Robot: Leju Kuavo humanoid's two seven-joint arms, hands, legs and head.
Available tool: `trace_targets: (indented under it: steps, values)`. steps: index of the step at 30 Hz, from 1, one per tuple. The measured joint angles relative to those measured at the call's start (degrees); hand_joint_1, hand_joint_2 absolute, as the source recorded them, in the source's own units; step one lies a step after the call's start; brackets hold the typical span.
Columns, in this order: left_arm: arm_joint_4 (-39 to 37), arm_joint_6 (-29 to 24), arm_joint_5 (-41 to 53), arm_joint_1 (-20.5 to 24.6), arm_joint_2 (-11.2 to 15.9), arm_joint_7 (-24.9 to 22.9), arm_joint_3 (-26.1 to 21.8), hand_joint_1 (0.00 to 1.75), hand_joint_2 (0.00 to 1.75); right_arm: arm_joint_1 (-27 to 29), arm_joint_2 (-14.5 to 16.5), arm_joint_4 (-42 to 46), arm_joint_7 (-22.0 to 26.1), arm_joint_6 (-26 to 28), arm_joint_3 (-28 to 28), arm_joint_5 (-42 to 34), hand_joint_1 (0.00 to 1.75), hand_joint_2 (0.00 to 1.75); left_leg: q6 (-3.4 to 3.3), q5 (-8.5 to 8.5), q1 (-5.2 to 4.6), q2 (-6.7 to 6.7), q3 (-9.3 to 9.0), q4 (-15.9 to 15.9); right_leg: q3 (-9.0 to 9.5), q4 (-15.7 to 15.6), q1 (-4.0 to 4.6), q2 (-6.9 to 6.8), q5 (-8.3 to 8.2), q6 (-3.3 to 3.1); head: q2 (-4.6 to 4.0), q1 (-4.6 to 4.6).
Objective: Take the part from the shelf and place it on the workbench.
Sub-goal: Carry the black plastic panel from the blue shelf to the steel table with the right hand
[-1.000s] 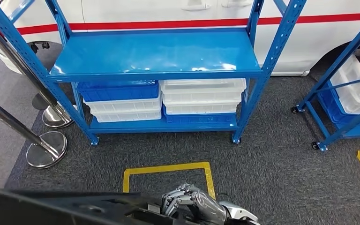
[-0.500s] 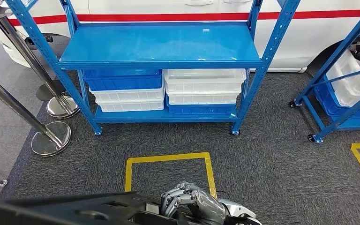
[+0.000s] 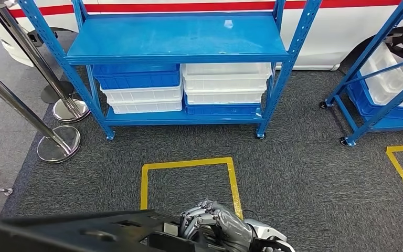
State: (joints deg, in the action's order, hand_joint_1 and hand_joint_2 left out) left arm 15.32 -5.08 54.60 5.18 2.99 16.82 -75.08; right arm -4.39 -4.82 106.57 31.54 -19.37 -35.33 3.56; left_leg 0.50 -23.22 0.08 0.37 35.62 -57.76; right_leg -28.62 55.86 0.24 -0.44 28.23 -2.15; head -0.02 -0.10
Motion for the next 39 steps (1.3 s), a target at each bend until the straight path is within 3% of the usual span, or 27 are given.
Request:
trace_targets:
  steps: [2,4,5,6,7,9,11,14,15,16,19,20,21,22,24,26,28,30,31,32,34,35,36,37,39]
  values:
    - [0.0,-0.02,0.0,-0.07,0.01,-0.01,0.0,0.0,1.75,0.02,0.12,0.0,-0.25,0.1,-0.01,0.17,1.75,1.75,0.6,-4.51,0.2,-0.21,1.54,-4.51,-0.94,-0.34,-0.39,-0.26,-1.23,-0.57,0.01,0.0]
    - [0.0,-0.02,-0.02,-0.08,0.05,-0.02,0.0,0.0,1.75,0.07,0.21,0.0,-0.35,0.16,-0.01,0.22,1.75,1.75,1.23,-9.28,0.55,-0.21,3.55,-12.05,-2.43,-0.03,-0.47,-0.3,-2.21,-0.71,0.01,0.0]
    - [0.0,-0.02,-0.02,-0.09,0.05,-0.05,0.0,0.0,1.75,0.09,0.22,0.0,-0.36,0.15,-0.01,0.22,1.75,1.75,1.52,-10.14,0.76,-0.2,3.9,-14.78,-3.29,0.25,-0.51,-0.33,-2.66,-0.6,0.01,0.0]
    - [0.0,-0.02,-0.02,-0.11,0.04,-0.07,0.0,0.0,1.75,0.12,0.22,0.0,-0.37,0.14,-0.01,0.22,1.75,1.75,1.77,-9.71,0.97,-0.19,3.33,-15.59,-4.15,0.61,-0.59,-0.35,-3.04,-0.45,0.0,-0.01]
    - [0.0,-0.02,-0.02,-0.11,0.05,-0.09,0.0,0.0,1.75,0.14,0.23,0.0,-0.37,0.13,-0.01,0.22,1.75,1.75,2.0,-8.31,1.16,-0.19,1.69,-14.19,-5.02,1.05,-0.72,-0.35,-3.36,-0.25,0.0,-0.01]
    - [0.0,-0.03,-0.02,-0.02,0.08,-0.19,0.0,0.0,1.75,0.15,0.3,0.01,-0.37,0.07,-0.01,0.22,1.75,1.75,2.35,-5.85,1.44,-0.25,-3.7,-6.87,-6.54,2.04,-0.95,-0.31,-3.88,0.28,0.0,-0.01]
    - [0.0,-0.08,0.0,0.08,0.08,-0.51,0.0,0.0,1.75,0.14,0.41,0.0,-0.4,-0.02,-0.02,0.22,1.75,1.75,2.01,-5.77,1.26,-0.55,-7.53,-0.59,-7.5,2.71,-0.97,-0.27,-4.51,1.03,0.0,0.0]
    - [0.0,-0.33,0.08,-0.03,0.0,-1.29,0.0,0.0,1.75,0.24,0.52,-0.04,-0.51,-0.15,-0.03,0.21,1.75,1.75,0.62,-5.43,0.98,-0.67,-7.34,0.86,-8.0,2.64,-0.97,-0.19,-5.66,2.27,0.01,0.01]
    - [0.0,-0.39,0.1,-0.04,-0.03,-1.51,0.0,0.0,1.75,0.32,0.52,-0.08,-0.55,-0.16,-0.03,0.21,1.75,1.75,0.05,-4.9,1.02,-0.56,-6.93,0.93,-8.37,3.04,-1.01,-0.12,-4.96,2.59,0.01,0.01]
    - [0.0,-0.44,0.12,-0.05,-0.07,-1.63,0.0,0.0,1.75,0.4,0.52,-0.14,-0.61,-0.16,-0.03,0.21,1.75,1.75,-0.6,-4.26,1.06,-0.42,-6.38,1.04,-8.97,4.32,-1.03,-0.04,-3.2,2.8,0.01,0.02]
    - [0.0,-0.54,0.15,-0.06,-0.16,-1.77,0.0,0.0,1.75,0.6,0.51,-0.38,-0.69,-0.17,-0.03,0.2,1.75,1.75,-1.73,-2.24,0.77,-0.13,-4.04,1.05,-11.81,14.01,-1.05,0.15,5.13,2.97,0.0,0.02]
    - [0.0,-0.56,0.15,-0.09,-0.22,-1.77,0.0,0.0,1.75,0.65,0.5,-0.45,-0.71,-0.17,-0.03,0.2,1.75,1.75,-1.79,-1.57,0.61,-0.09,-3.11,0.99,-12.29,17.24,-1.02,0.19,6.34,2.96,0.0,0.02]
    - [0.0,-0.57,0.15,-0.1,-0.29,-1.77,0.0,0.0,1.75,0.7,0.5,-0.51,-0.75,-0.17,-0.03,0.2,1.75,1.75,-1.8,-0.91,0.45,-0.06,-2.16,0.9,-12.05,19.11,-0.98,0.21,6.13,2.88,0.0,0.02]
    - [0.0,-0.58,0.16,-0.1,-0.36,-1.77,0.0,0.0,1.75,0.74,0.5,-0.57,-0.78,-0.17,-0.03,0.2,1.75,1.75,-1.78,-0.31,0.27,-0.04,-1.24,0.78,-10.88,19.09,-0.94,0.22,4.73,2.69,0.01,0.02]
    - [0.0,-0.58,0.27,-0.1,-0.54,-1.77,0.0,0.0,1.75,0.75,0.51,-0.64,-0.83,-0.22,-0.03,0.18,1.75,1.75,-1.66,0.84,0.0,-0.06,0.37,0.48,-5.54,13.52,-0.64,0.24,1.76,1.83,0.01,0.01]
    - [0.0,-0.57,0.47,-0.14,-0.79,-1.77,0.0,0.0,1.75,0.69,0.52,-0.66,-0.79,-0.31,-0.03,-0.01,1.75,1.75,-1.31,1.84,-0.22,-0.09,1.33,0.25,0.75,4.9,-0.17,0.23,2.27,0.87,0.0,0.01]
    - [0.0,-0.58,0.67,-0.23,-0.92,-1.81,0.01,0.0,1.75,0.73,0.52,-0.67,-0.63,-0.34,-0.03,-0.35,1.75,1.75,-0.7,2.99,-0.11,-0.07,1.69,0.45,3.2,0.5,0.25,0.25,3.41,0.42,0.0,0.0]
    - [0.0,-0.6,0.81,-0.38,-0.92,-1.87,0.02,0.0,1.75,0.88,0.52,-0.72,-0.46,-0.34,-0.03,-0.55,1.75,1.75,0.01,3.56,0.04,-0.16,2.02,0.65,2.53,-0.15,0.17,0.16,2.29,-0.04,0.01,0.0]
    - [0.0,-0.61,0.84,-0.5,-0.9,-1.9,0.02,0.0,1.75,0.95,0.54,-0.75,-0.41,-0.34,-0.03,-0.56,1.75,1.75,0.3,2.33,0.11,-0.24,2.4,-0.07,1.98,-0.34,0.01,0.04,1.52,-0.45,0.01,0.01]
    - [0.0,-0.64,0.84,-0.62,-0.88,-1.92,0.02,0.0,1.75,1.02,0.57,-0.79,-0.39,-0.35,-0.03,-0.57,1.75,1.75,0.6,-0.09,0.18,-0.33,2.98,-1.88,1.27,-0.5,-0.19,-0.08,0.69,-0.8,0.01,0.0]
    - [0.0,-0.72,0.83,-0.73,-0.79,-1.93,0.01,0.0,1.75,1.15,0.64,-0.84,-0.37,-0.34,-0.03,-0.58,1.75,1.75,1.13,-6.42,0.5,-0.37,4.39,-8.44,-0.54,-0.25,-0.26,-0.22,-0.73,-1.19,0.01,0.01]
    - [0.0,-0.74,0.85,-0.73,-0.78,-1.94,0.01,0.0,1.75,1.21,0.65,-0.86,-0.37,-0.34,-0.03,-0.58,1.75,1.75,1.42,-8.28,0.61,-0.36,4.85,-12.12,-1.63,0.03,-0.27,-0.27,-1.41,-1.14,0.01,0.0]
    - [0.0,-0.76,0.86,-0.72,-0.76,-1.93,0.02,0.0,1.75,1.27,0.65,-0.88,-0.37,-0.34,-0.03,-0.58,1.75,1.75,1.67,-8.58,0.74,-0.36,4.83,-14.87,-2.8,0.39,-0.29,-0.32,-2.05,-1.06,0.01,0.01]
    - [0.0,-0.79,0.87,-0.72,-0.76,-1.92,0.02,0.0,1.75,1.33,0.65,-0.89,-0.37,-0.35,-0.03,-0.59,1.75,1.75,1.88,-7.5,0.88,-0.35,4.1,-16.13,-4.06,0.87,-0.34,-0.37,-2.65,-0.93,0.01,0.0]
    - [0.0,-0.89,0.87,-0.68,-0.7,-1.87,0.02,0.0,1.75,1.41,0.65,-0.9,-0.33,-0.36,-0.03,-0.62,1.75,1.75,2.1,-4.35,1.12,-0.36,-0.1,-13.05,-6.56,2.05,-0.46,-0.39,-3.66,-0.55,0.01,0.0]
